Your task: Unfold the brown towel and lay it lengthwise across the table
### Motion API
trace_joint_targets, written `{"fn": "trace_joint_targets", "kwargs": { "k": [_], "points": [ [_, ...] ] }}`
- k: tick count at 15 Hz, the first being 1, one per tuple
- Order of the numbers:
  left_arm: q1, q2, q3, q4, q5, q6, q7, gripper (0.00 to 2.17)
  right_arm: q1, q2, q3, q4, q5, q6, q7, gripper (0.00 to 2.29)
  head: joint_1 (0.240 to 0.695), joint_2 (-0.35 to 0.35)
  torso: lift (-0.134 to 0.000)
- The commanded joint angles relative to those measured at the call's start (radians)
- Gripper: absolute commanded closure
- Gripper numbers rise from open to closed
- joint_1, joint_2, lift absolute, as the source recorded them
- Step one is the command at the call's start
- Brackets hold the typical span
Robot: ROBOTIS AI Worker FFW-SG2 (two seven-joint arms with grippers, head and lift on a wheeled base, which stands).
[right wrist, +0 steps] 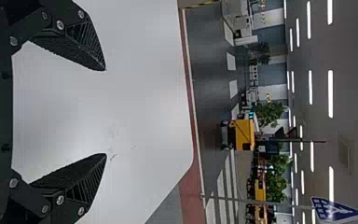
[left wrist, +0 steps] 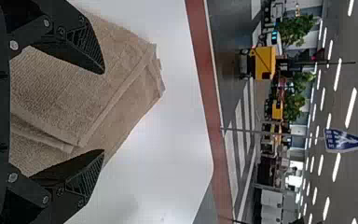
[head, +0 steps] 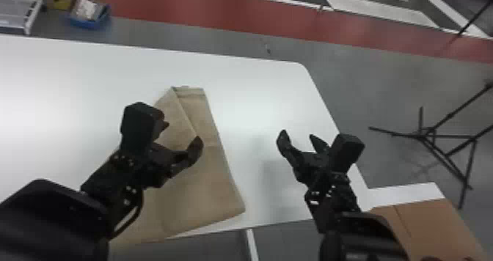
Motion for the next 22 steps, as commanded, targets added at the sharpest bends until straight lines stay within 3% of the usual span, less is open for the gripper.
{"fn": "trace_joint_targets", "kwargs": {
  "k": [1, 4, 9, 11, 16, 18, 22],
  "points": [
    [-0.021, -0.001, -0.043, 0.071, -0.028, -0.065, -0.014, 0.49, 0.006, 0.000, -0.030, -0.003, -0.016, 0.008, 0.001, 0.26, 0.695, -0.350, -0.122],
    [-0.069, -0.010, -0.115, 0.176, -0.059, -0.117, -0.009, 0.55, 0.004, 0.000, -0.025, -0.011, -0.025, 0.008, 0.005, 0.26, 0.695, -0.350, -0.122],
    [-0.100, -0.018, -0.138, 0.239, -0.071, -0.154, 0.014, 0.55, -0.002, 0.000, -0.008, -0.003, -0.030, 0.008, 0.016, 0.26, 0.695, -0.350, -0.122],
    [-0.115, -0.019, -0.138, 0.262, -0.076, -0.154, 0.042, 0.89, -0.002, 0.000, -0.011, -0.003, -0.031, 0.005, 0.018, 0.26, 0.695, -0.350, -0.122],
    [-0.133, -0.022, -0.138, 0.288, -0.094, -0.120, 0.046, 0.90, -0.003, -0.002, -0.017, -0.003, -0.043, 0.005, 0.021, 0.26, 0.695, -0.350, -0.122],
    [-0.129, -0.019, -0.138, 0.283, -0.110, -0.102, 0.061, 0.74, -0.005, -0.002, -0.017, -0.003, -0.047, 0.005, 0.021, 0.26, 0.695, -0.350, -0.122],
    [-0.116, -0.010, -0.118, 0.271, -0.110, -0.099, 0.061, 0.74, -0.006, -0.002, -0.017, -0.002, -0.051, 0.005, 0.030, 0.26, 0.695, -0.350, -0.122]
  ]
}}
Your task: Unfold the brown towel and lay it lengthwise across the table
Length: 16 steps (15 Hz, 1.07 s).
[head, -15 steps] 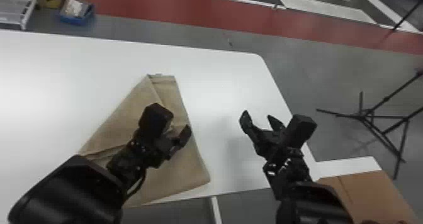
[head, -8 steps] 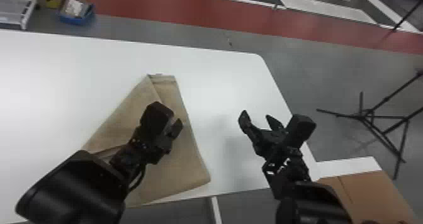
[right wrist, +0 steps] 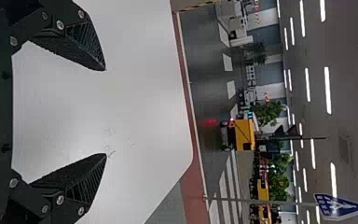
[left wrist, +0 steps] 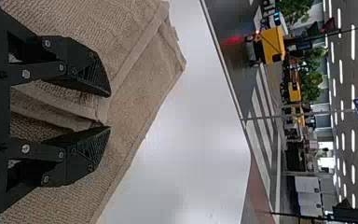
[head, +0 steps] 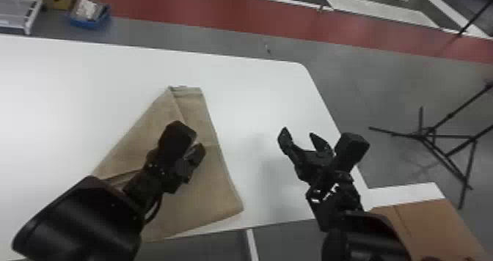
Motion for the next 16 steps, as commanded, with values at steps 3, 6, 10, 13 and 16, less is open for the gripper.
{"fn": "trace_joint_targets", "kwargs": {
  "k": [3, 6, 10, 13, 16],
  "points": [
    [0.030, 0.008, 0.034, -0.026, -0.003, 0.006, -0.014, 0.76, -0.005, 0.000, 0.001, 0.000, -0.002, 0.000, 0.000, 0.26, 0.695, -0.350, -0.122],
    [0.034, 0.008, 0.034, -0.046, -0.002, 0.040, -0.015, 1.03, -0.010, 0.000, 0.011, -0.001, 0.000, 0.000, 0.000, 0.26, 0.695, -0.350, -0.122],
    [0.047, 0.009, 0.034, -0.099, 0.005, 0.064, -0.015, 1.02, -0.011, 0.000, 0.014, -0.003, 0.001, 0.003, 0.000, 0.26, 0.695, -0.350, -0.122],
    [0.050, 0.008, 0.035, -0.121, 0.014, 0.080, -0.017, 0.93, -0.013, -0.002, 0.012, -0.001, 0.001, 0.006, 0.000, 0.26, 0.695, -0.350, -0.122],
    [0.048, 0.008, 0.035, -0.124, 0.015, 0.083, -0.017, 0.93, -0.013, 0.000, 0.012, 0.000, 0.000, 0.006, 0.002, 0.26, 0.695, -0.350, -0.122]
  ]
}}
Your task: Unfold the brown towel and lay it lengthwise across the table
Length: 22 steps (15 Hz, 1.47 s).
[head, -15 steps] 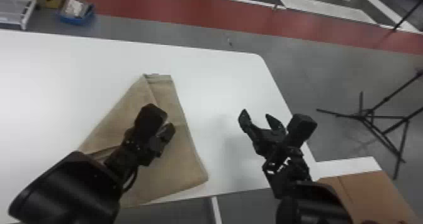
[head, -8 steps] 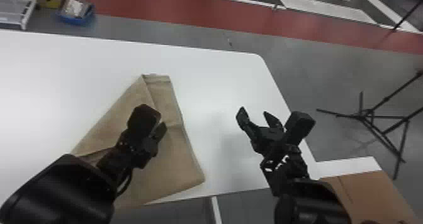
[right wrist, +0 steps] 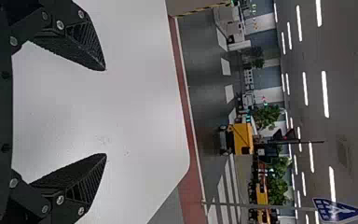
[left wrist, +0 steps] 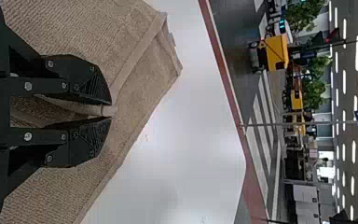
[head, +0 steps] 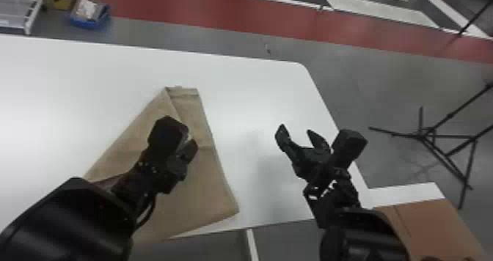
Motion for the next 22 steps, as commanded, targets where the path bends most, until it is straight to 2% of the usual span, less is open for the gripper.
{"fn": "trace_joint_targets", "kwargs": {
  "k": [1, 2, 3, 4, 5, 9, 11, 14, 15, 17, 20, 22],
  "points": [
    [-0.001, 0.001, 0.001, -0.001, 0.002, 0.002, 0.000, 0.93, 0.000, 0.000, 0.000, 0.002, 0.001, -0.003, 0.001, 0.26, 0.695, -0.350, -0.122],
    [-0.001, 0.000, 0.001, -0.001, 0.002, 0.002, 0.000, 0.96, 0.000, 0.000, 0.000, 0.003, -0.001, 0.000, 0.001, 0.26, 0.695, -0.350, -0.122],
    [-0.003, 0.000, 0.011, -0.001, 0.002, 0.002, 0.000, 1.11, 0.000, 0.001, 0.002, 0.002, -0.001, 0.000, 0.001, 0.26, 0.695, -0.350, -0.122],
    [-0.003, -0.002, 0.021, -0.001, 0.008, -0.001, 0.006, 1.44, 0.003, 0.001, 0.006, -0.003, 0.001, 0.000, 0.006, 0.26, 0.695, -0.350, -0.122],
    [-0.003, -0.002, 0.037, -0.001, 0.017, -0.001, 0.012, 1.66, 0.011, 0.000, 0.023, -0.014, 0.003, -0.003, 0.011, 0.26, 0.695, -0.350, -0.122],
    [0.005, 0.000, 0.129, -0.043, 0.068, -0.014, 0.018, 1.66, 0.026, 0.000, 0.118, -0.058, 0.018, -0.003, 0.034, 0.26, 0.695, -0.350, -0.122],
    [0.019, 0.001, 0.172, -0.078, 0.089, -0.032, 0.040, 1.66, 0.028, 0.000, 0.172, -0.060, 0.029, 0.009, 0.063, 0.35, 0.695, -0.305, -0.122],
    [0.039, 0.003, 0.235, -0.110, 0.111, -0.090, 0.064, 1.66, 0.038, 0.000, 0.259, -0.050, 0.069, 0.013, 0.089, 0.35, 0.695, -0.223, -0.122],
    [0.040, 0.006, 0.242, -0.110, 0.127, -0.109, 0.071, 1.66, 0.043, 0.000, 0.285, -0.046, 0.070, 0.013, 0.106, 0.42, 0.695, -0.171, -0.122],
    [0.040, 0.009, 0.244, -0.110, 0.130, -0.121, 0.069, 1.66, 0.047, 0.000, 0.334, -0.034, 0.079, 0.009, 0.132, 0.47, 0.695, -0.117, -0.122],
    [0.048, 0.013, 0.242, -0.107, 0.129, -0.130, 0.063, 1.66, 0.034, -0.002, 0.396, 0.008, 0.133, 0.006, 0.179, 0.47, 0.695, -0.064, -0.122],
    [0.049, 0.017, 0.242, -0.107, 0.129, -0.130, 0.058, 1.66, 0.024, 0.000, 0.411, 0.025, 0.164, 0.009, 0.178, 0.56, 0.695, -0.025, -0.122]
  ]
}}
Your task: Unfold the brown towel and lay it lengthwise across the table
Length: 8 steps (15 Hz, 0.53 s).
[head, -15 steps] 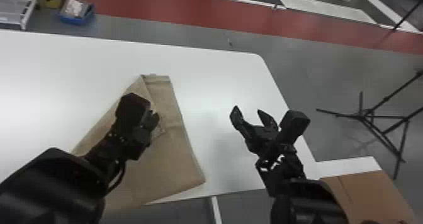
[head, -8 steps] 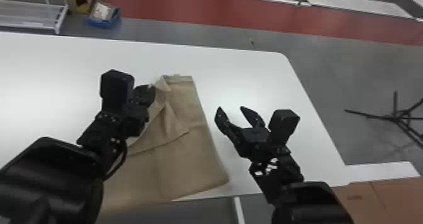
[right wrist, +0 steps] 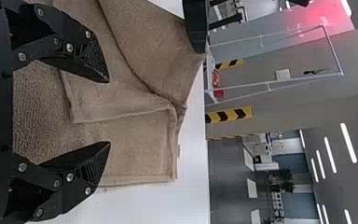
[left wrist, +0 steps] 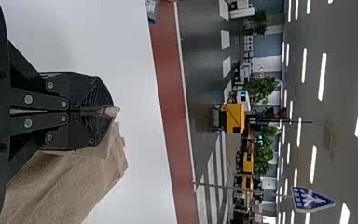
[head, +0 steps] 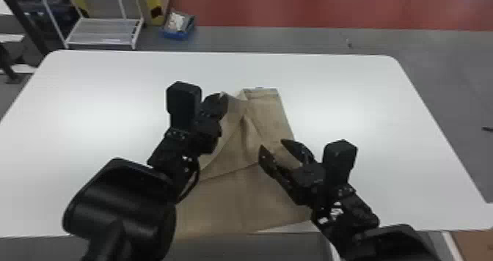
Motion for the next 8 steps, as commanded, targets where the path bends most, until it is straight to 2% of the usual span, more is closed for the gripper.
{"fn": "trace_joint_targets", "kwargs": {
  "k": [1, 6, 8],
  "points": [
    [0.003, 0.009, 0.000, 0.001, 0.000, -0.001, -0.003, 1.66, -0.011, 0.001, 0.019, 0.018, 0.034, 0.005, -0.005, 0.62, 0.695, -0.018, -0.122],
    [0.009, 0.015, 0.000, 0.001, -0.002, -0.001, -0.004, 1.66, -0.031, 0.001, 0.042, 0.019, 0.079, 0.082, -0.018, 0.62, 0.695, -0.001, -0.122],
    [0.010, 0.016, 0.000, 0.001, -0.002, 0.002, -0.004, 1.66, -0.036, 0.001, 0.050, 0.016, 0.082, 0.094, -0.018, 0.84, 0.695, 0.003, -0.122]
  ]
}}
